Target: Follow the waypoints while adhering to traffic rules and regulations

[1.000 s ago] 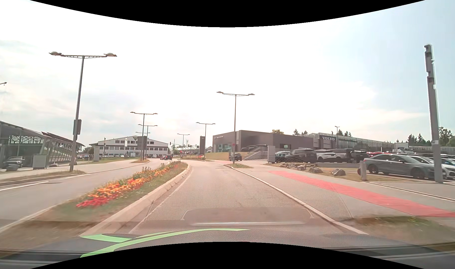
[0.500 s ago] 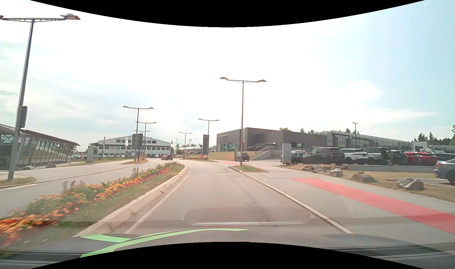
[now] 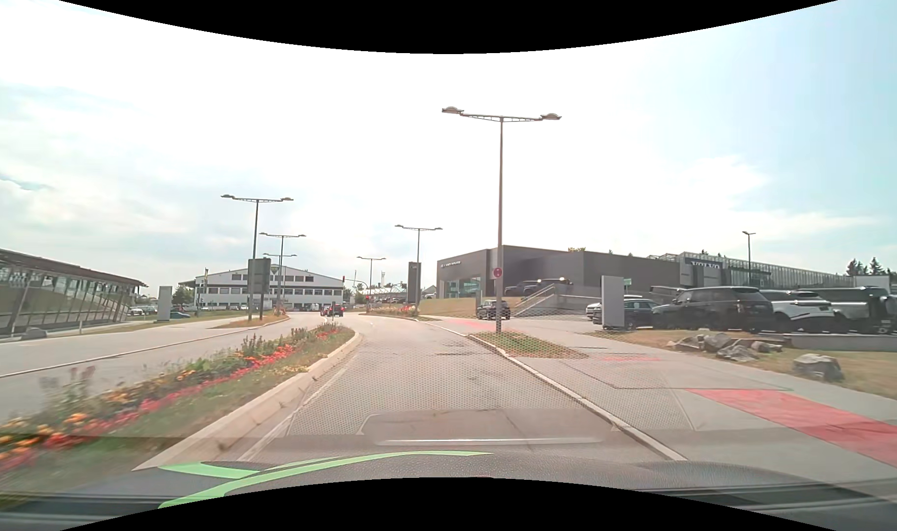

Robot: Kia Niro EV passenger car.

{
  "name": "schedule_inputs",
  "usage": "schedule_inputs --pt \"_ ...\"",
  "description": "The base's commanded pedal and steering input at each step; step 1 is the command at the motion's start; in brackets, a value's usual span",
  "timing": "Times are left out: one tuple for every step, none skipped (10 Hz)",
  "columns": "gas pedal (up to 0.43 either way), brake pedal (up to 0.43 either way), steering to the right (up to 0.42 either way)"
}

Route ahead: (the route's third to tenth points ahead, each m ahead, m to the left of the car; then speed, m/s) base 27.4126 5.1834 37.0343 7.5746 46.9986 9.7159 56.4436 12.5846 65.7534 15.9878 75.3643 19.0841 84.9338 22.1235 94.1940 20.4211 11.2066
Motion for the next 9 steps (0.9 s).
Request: schedule_inputs --pt "0.118 0.0 -0.029" --pt "0.11 0.0 -0.03" --pt "0.098 0.0 -0.03" --pt "0.087 0.0 -0.031" --pt "0.079 0.0 -0.031" --pt "0.079 0.0 -0.032" --pt "0.059 0.0 -0.031" --pt "0.059 0.0 -0.032" --pt "0.059 0.0 -0.031"
